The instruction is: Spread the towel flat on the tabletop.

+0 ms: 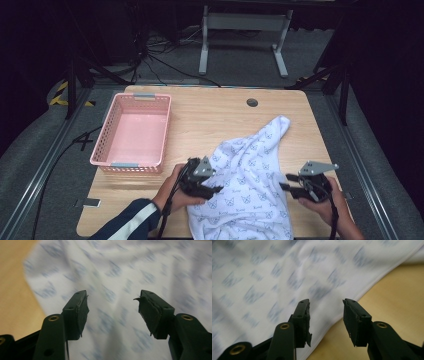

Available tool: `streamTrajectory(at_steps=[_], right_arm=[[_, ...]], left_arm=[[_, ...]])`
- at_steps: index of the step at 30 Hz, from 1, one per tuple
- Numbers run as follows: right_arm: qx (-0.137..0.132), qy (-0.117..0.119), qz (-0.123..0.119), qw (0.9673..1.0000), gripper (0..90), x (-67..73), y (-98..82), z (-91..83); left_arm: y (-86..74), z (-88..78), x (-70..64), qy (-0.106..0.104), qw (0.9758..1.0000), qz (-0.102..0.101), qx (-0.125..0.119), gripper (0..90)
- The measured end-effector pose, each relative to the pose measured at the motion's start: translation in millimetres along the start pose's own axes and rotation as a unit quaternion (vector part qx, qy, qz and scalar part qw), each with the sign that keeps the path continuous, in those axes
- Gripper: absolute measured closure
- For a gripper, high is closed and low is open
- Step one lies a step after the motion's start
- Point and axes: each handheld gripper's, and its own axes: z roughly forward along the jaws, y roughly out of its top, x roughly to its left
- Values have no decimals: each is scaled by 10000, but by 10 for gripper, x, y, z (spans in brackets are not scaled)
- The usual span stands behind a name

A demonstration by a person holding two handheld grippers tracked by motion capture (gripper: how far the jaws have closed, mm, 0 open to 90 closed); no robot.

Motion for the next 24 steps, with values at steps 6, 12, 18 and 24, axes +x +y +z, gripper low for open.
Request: streamTrajectory(at_steps=[6, 12, 18, 24], right_arm=[[-226, -588, 173, 9979, 578, -379, 312, 379], [99, -534, 418, 9976, 545, -591, 352, 825], [345, -437, 575, 9968, 537, -595, 310, 886], [640, -723, 656, 9932, 571, -634, 160, 666]], left_arm=[[186, 400, 442, 687, 9955, -624, 209, 384], [80, 711, 702, 770, 9869, -1318, 524, 342], [71, 673, 677, 474, 9920, -1077, 447, 537], [12, 539, 675, 806, 9904, -1052, 392, 812]])
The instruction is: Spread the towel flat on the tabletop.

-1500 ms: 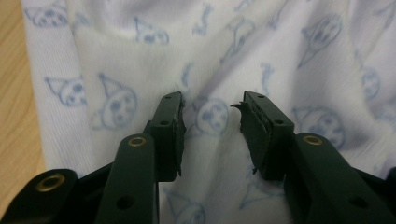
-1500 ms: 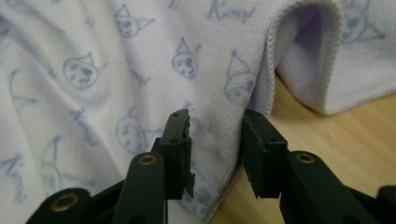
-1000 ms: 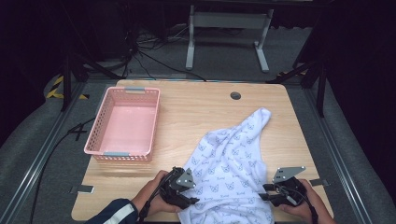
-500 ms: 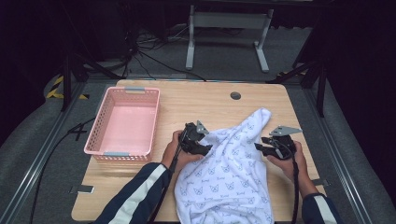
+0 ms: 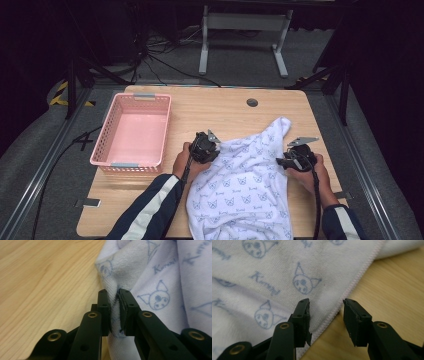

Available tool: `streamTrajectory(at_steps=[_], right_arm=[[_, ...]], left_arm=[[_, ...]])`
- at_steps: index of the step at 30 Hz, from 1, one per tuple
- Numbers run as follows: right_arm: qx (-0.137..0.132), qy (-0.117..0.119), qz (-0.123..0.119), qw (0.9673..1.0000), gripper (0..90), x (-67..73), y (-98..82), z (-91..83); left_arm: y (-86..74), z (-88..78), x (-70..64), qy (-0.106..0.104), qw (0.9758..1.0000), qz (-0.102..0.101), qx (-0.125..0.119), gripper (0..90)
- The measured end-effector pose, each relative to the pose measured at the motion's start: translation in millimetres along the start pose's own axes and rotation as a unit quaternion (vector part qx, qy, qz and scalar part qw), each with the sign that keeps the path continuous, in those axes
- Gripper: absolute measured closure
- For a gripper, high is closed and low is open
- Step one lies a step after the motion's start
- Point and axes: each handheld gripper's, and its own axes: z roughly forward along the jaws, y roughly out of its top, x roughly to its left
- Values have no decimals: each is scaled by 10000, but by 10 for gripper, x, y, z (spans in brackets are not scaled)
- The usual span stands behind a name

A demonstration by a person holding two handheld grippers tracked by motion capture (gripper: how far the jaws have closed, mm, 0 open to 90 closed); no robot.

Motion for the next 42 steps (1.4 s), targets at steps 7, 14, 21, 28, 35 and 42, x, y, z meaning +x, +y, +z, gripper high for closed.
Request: streamTrajectory(at_steps=[7, 14, 21, 28, 35, 42], right_arm=[[304, 65, 266, 9992, 569, -154, -339, -295], [540, 181, -213, 9981, 564, -94, -376, -517], [-711, 391, -632, 9947, 491, 253, 338, -422], [-383, 1032, -1206, 9866, 458, 806, 957, 148], [-59, 1600, -1855, 9695, 414, 1155, 1210, 441], [607, 1580, -2026, 9645, 385, 1278, 1231, 734]], left_arm=[[-125, -310, 54, 109, 9988, -294, -372, 809], [-212, -492, -270, -525, 9969, 382, -438, 757], [-354, -519, -493, -797, 9940, 704, -253, 569], [-580, -742, -543, -581, 9960, 484, -482, 432], [-813, -909, -590, -967, 9938, 400, -374, 469], [-935, -889, -697, -921, 9947, 452, -48, 494]])
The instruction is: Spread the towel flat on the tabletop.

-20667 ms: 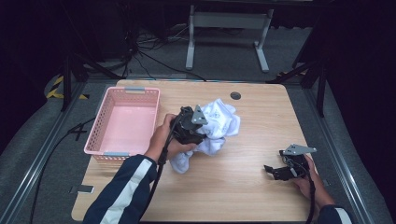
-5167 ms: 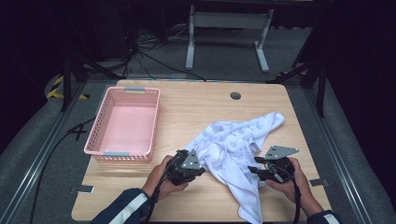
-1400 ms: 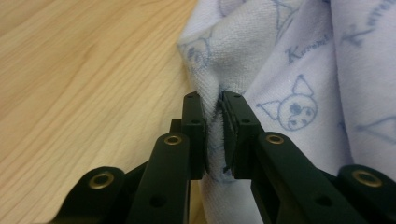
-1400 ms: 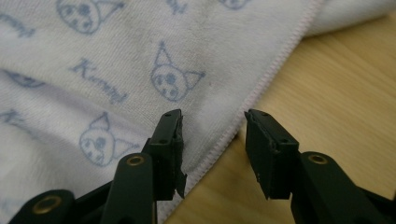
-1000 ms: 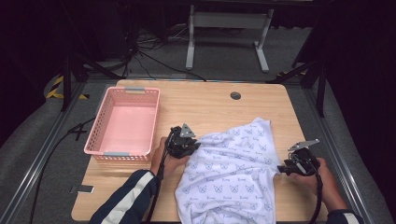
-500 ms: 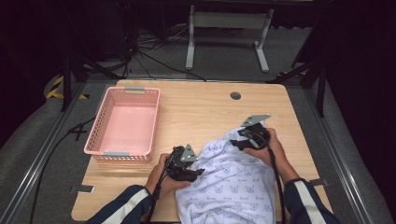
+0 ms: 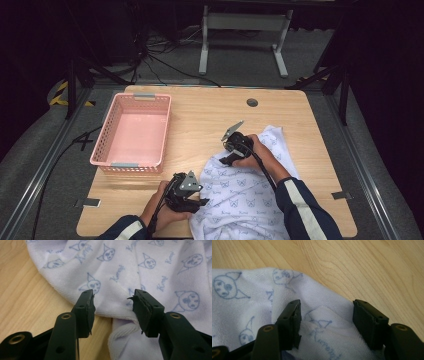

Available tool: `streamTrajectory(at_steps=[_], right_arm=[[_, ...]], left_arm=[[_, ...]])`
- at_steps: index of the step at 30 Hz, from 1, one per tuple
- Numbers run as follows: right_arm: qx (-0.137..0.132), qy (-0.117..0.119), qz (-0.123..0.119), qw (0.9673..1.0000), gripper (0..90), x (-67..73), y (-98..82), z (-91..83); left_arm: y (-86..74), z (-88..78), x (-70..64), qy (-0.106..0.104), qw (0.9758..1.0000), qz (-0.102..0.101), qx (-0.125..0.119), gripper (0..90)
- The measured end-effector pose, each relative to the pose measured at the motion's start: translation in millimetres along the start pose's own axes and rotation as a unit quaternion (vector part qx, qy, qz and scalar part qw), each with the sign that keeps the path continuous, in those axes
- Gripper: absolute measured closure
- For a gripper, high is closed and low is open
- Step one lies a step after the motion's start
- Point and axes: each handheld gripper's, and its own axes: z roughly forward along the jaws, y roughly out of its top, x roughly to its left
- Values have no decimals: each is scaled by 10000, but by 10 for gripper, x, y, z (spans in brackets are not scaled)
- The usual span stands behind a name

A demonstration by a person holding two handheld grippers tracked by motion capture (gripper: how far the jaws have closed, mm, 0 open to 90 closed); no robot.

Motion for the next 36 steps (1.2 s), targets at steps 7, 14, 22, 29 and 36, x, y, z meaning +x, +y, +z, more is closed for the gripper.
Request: streamTrajectory(at_steps=[7, 14, 22, 29, 36], right_arm=[[-8, 218, 100, 9997, 419, -33, -20, 21], [99, 62, -287, 9995, 761, 49, 32, 20], [-489, -326, -386, 9975, 814, 75, 26, -164], [-1720, -253, -783, 9817, 815, 390, -412, -1036], [-1440, -60, -936, 9851, 815, 772, -1259, -1262]], left_arm=[[-123, 15, 42, 25, 9993, -376, 8, 370], [-157, 51, 14, -43, 9993, -376, 13, 392], [-167, 52, -6, 45, 9992, -404, -56, 375], [-146, 43, -11, 88, 9996, -276, 42, 370], [-118, 30, -26, 104, 9996, -221, 126, 370]])
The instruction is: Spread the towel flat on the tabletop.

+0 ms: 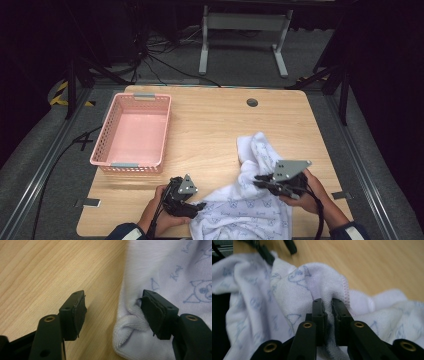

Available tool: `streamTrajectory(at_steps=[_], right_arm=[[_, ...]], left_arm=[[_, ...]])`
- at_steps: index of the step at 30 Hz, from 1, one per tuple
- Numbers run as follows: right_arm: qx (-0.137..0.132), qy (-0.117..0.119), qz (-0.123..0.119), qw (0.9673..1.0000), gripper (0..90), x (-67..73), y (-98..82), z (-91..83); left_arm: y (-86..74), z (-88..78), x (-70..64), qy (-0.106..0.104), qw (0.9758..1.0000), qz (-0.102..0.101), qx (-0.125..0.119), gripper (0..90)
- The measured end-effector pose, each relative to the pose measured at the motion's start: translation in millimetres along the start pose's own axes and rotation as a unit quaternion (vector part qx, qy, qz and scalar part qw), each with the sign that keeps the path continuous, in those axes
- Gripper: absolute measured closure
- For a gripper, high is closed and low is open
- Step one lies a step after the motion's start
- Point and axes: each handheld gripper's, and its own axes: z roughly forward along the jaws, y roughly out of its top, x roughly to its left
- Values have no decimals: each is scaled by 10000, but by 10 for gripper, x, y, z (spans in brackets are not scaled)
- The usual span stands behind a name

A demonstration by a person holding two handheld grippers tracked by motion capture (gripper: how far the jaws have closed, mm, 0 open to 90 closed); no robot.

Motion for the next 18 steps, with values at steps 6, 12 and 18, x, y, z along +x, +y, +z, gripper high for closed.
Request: streamTrajectory(at_steps=[6, 12, 18], right_arm=[[545, 25, 292, 9981, 803, 131, -430, 67], [565, -37, 546, 9969, 770, 155, -650, 29], [585, -41, 655, 9961, 616, 159, -651, -43]], left_arm=[[213, -133, 56, -82, 9988, 87, -483, 358], [663, 56, 75, -463, 9973, 185, -543, 360], [785, 290, -304, -786, 9927, 883, -223, 370]])
